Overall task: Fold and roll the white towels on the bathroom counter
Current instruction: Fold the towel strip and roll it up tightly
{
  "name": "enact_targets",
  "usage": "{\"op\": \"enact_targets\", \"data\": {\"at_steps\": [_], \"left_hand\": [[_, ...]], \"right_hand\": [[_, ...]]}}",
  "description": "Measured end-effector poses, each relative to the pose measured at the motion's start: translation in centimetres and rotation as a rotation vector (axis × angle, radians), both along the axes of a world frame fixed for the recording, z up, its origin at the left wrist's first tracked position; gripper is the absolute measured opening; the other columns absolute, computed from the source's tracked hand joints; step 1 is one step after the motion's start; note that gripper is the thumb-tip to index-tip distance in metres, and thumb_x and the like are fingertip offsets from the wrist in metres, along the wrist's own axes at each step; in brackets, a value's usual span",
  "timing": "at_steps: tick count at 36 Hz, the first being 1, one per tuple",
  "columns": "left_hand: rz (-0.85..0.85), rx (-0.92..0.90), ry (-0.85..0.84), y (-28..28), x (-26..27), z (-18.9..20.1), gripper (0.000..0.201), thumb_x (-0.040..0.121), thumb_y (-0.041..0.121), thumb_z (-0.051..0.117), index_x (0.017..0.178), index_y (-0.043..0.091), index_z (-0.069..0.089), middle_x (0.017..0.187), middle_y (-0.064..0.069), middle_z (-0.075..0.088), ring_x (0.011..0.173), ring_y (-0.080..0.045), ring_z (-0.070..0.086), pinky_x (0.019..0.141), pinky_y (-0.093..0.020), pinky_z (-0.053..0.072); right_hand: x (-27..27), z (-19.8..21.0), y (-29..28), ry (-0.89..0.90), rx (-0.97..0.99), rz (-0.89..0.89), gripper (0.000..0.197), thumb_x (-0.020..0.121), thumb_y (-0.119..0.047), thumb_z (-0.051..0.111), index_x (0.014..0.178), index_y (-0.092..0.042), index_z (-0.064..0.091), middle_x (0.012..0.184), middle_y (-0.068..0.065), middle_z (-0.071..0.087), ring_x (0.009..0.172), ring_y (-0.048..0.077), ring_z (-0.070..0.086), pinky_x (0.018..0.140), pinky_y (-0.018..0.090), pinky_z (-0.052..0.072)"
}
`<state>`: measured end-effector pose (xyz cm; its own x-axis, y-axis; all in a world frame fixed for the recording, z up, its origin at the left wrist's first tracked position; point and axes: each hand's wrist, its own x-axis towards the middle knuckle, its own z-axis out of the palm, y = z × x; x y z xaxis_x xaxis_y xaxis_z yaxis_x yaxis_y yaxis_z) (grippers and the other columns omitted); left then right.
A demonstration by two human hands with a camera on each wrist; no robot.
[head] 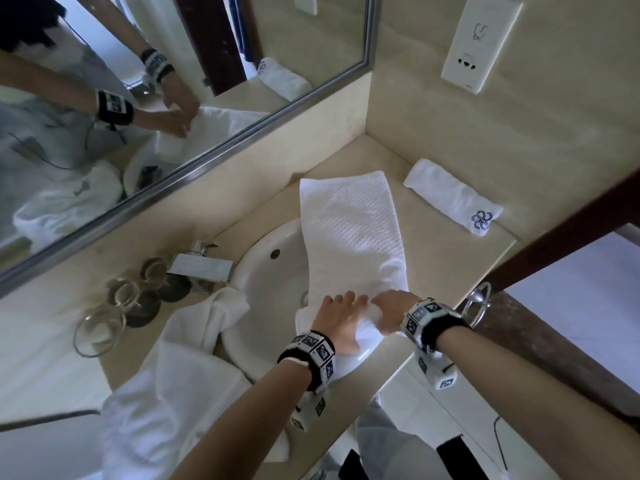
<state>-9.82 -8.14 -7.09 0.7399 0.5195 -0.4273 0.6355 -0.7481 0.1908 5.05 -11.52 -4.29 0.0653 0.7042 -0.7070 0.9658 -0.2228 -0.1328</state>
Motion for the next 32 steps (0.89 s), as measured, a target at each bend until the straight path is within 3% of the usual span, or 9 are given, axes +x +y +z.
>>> {"op": "enact_targets", "data": {"at_steps": [2, 4, 10, 12, 15, 19, 23, 27, 32], "left_hand": [[-0.022, 0.018, 0.032, -0.1, -0.3, 0.1, 0.086, 0.06, 0.027, 0.07, 0.135, 0.018, 0.03, 0.117, -0.008, 0.05, 0.1, -0.029, 0.053, 0.09, -0.041, 0.04], [0.002, 0.022, 0.063, -0.2, -0.1, 0.4, 0.075, 0.064, 0.026, 0.071, 0.129, 0.015, 0.035, 0.113, -0.008, 0.053, 0.1, -0.03, 0.055, 0.086, -0.041, 0.04], [0.111, -0.022, 0.043, 0.9, 2.0, 0.7, 0.05, 0.072, 0.021, 0.066, 0.116, 0.01, 0.045, 0.11, -0.009, 0.058, 0.103, -0.031, 0.057, 0.077, -0.036, 0.037], [0.178, -0.077, 0.043, 1.6, 2.6, 0.7, 0.05, 0.075, 0.029, 0.064, 0.119, 0.013, 0.048, 0.114, -0.007, 0.06, 0.108, -0.029, 0.058, 0.086, -0.037, 0.039], [0.249, -0.143, 0.063, 2.3, 3.3, 0.9, 0.042, 0.079, 0.024, 0.056, 0.12, 0.017, 0.054, 0.122, -0.005, 0.06, 0.116, -0.027, 0.055, 0.098, -0.039, 0.039], [0.242, -0.194, 0.1, 2.5, 3.6, 1.2, 0.047, 0.081, 0.023, 0.049, 0.128, 0.019, 0.05, 0.128, -0.004, 0.058, 0.121, -0.026, 0.052, 0.108, -0.046, 0.032], [0.196, -0.222, 0.055, 2.4, 2.7, 1.0, 0.067, 0.072, 0.022, 0.057, 0.133, 0.018, 0.03, 0.12, -0.004, 0.053, 0.114, -0.027, 0.053, 0.095, -0.049, 0.034], [-0.022, -0.025, 0.004, 1.4, 0.7, 0.3, 0.097, 0.062, 0.032, 0.064, 0.145, 0.016, 0.017, 0.127, -0.004, 0.042, 0.109, -0.026, 0.046, 0.09, -0.046, 0.037], [-0.014, 0.07, 0.05, 0.8, -0.5, -0.5, 0.088, 0.067, 0.036, 0.065, 0.142, 0.018, 0.024, 0.112, -0.012, 0.054, 0.092, -0.031, 0.055, 0.077, -0.046, 0.044]], "right_hand": [[0.2, 0.1, 0.6, 0.002, -0.05, -0.004, 0.034, 0.062, -0.012, 0.057, 0.095, -0.018, 0.063, 0.091, 0.001, 0.066, 0.078, 0.021, 0.066, 0.06, 0.026, 0.054], [0.5, -0.1, 0.9, 0.02, -0.063, -0.009, 0.039, 0.054, -0.014, 0.056, 0.093, -0.016, 0.063, 0.098, 0.005, 0.067, 0.084, 0.021, 0.066, 0.07, 0.03, 0.057], [1.6, -0.9, 0.8, -0.012, -0.035, 0.037, 0.092, 0.068, -0.033, 0.072, 0.146, -0.02, 0.027, 0.148, 0.002, 0.037, 0.132, 0.024, 0.043, 0.103, 0.034, 0.042], [1.3, -0.6, 0.2, -0.08, 0.087, 0.097, 0.093, 0.068, -0.043, 0.075, 0.144, -0.022, 0.025, 0.141, 0.004, 0.04, 0.124, 0.027, 0.046, 0.098, 0.039, 0.042], [0.1, -0.6, -1.1, -0.21, 0.222, 0.17, 0.074, 0.073, -0.023, 0.071, 0.137, -0.019, 0.033, 0.127, 0.008, 0.046, 0.113, 0.031, 0.051, 0.092, 0.042, 0.042], [-0.1, -1.3, -1.6, -0.252, 0.263, 0.194, 0.067, 0.052, -0.022, 0.082, 0.114, -0.014, 0.057, 0.094, 0.01, 0.061, 0.081, 0.031, 0.062, 0.069, 0.041, 0.052], [0.5, -0.5, -0.3, -0.159, 0.206, 0.21, 0.066, 0.074, -0.028, 0.066, 0.132, -0.017, 0.035, 0.118, 0.006, 0.054, 0.107, 0.027, 0.056, 0.089, 0.039, 0.044], [1.4, -0.1, 1.5, -0.059, 0.103, 0.183, 0.069, 0.069, -0.028, 0.072, 0.128, -0.019, 0.038, 0.112, 0.002, 0.061, 0.099, 0.023, 0.062, 0.082, 0.034, 0.053], [2.2, -0.2, 2.1, -0.019, 0.04, 0.133, 0.07, 0.067, -0.019, 0.068, 0.13, -0.02, 0.04, 0.12, 0.001, 0.057, 0.109, 0.024, 0.058, 0.082, 0.028, 0.051]]}}
